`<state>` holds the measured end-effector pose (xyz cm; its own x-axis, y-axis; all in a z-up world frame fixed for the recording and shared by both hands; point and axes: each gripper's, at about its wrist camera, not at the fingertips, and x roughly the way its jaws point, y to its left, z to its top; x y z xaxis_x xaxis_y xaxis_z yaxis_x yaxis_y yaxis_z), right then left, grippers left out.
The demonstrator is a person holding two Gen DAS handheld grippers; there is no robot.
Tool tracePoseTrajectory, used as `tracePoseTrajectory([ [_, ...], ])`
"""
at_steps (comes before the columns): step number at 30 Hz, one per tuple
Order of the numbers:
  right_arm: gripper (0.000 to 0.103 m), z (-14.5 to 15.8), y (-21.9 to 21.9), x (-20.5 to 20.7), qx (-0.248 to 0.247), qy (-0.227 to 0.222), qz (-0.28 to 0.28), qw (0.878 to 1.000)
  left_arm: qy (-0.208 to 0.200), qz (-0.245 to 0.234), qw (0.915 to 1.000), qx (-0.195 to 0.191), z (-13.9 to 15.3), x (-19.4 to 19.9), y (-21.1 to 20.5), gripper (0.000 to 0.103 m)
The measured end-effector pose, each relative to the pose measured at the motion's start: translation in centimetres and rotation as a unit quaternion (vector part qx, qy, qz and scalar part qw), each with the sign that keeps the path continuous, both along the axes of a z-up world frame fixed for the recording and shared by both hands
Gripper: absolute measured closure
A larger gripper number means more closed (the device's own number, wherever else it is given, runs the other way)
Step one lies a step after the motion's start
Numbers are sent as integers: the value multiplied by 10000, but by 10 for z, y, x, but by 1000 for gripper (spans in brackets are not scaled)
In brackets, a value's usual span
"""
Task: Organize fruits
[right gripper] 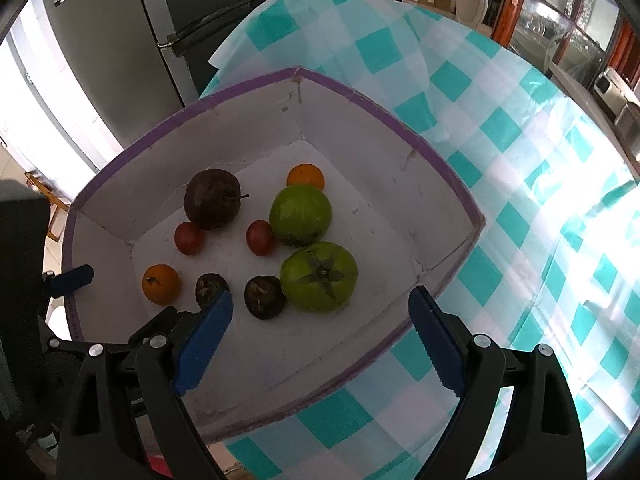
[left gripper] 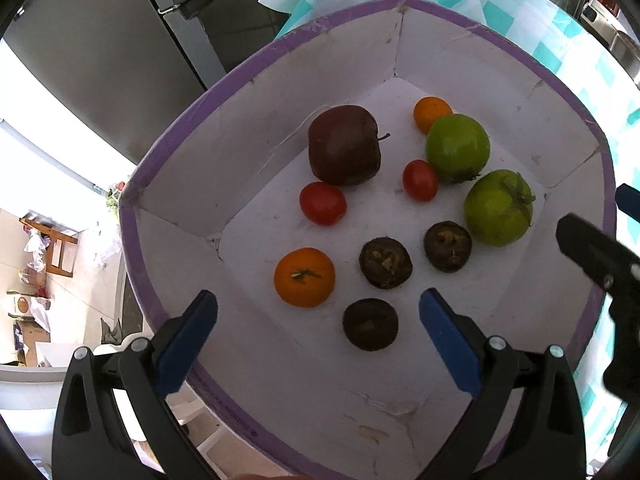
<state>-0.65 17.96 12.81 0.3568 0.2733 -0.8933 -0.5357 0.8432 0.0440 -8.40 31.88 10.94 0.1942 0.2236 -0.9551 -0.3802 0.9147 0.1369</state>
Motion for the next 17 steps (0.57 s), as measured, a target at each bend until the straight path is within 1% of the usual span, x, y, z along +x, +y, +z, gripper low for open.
tracePoseTrajectory([
  [3,16,3,4,-6,28,-185,-12,9998,56,22,10000,-65,-3,4,5,2],
  [5,16,5,3,-13,67,-283,-71,9996,6,29,10000,-78,-2,7,7,2],
  [6,16,8,-1,-16,124,-336,-165,9992,-59,7,10000,-11,-1,7,6,2],
  [8,16,13,-14,-23,235,-351,-320,9986,-224,37,9993,296,5,7,2,2],
  [10,16,23,-37,-32,449,-554,-600,9957,-341,-14,9984,458,14,9,-6,2],
  [12,16,32,-67,-39,787,-633,-987,9900,-590,-163,9948,815,30,10,-23,2],
  [14,16,36,-104,-47,1071,-703,-1399,9818,-982,-386,9885,1084,52,7,-48,2],
  [15,16,35,-123,-53,1164,-781,-1594,9772,-1257,-541,9840,1143,65,4,-65,2],
  [16,16,31,-153,-61,1196,-897,-1895,9704,-1579,-800,9778,1122,78,0,-87,2],
  [17,16,25,-174,-67,1178,-958,-2122,9653,-1752,-1008,9737,1051,83,-3,-104,2],
])
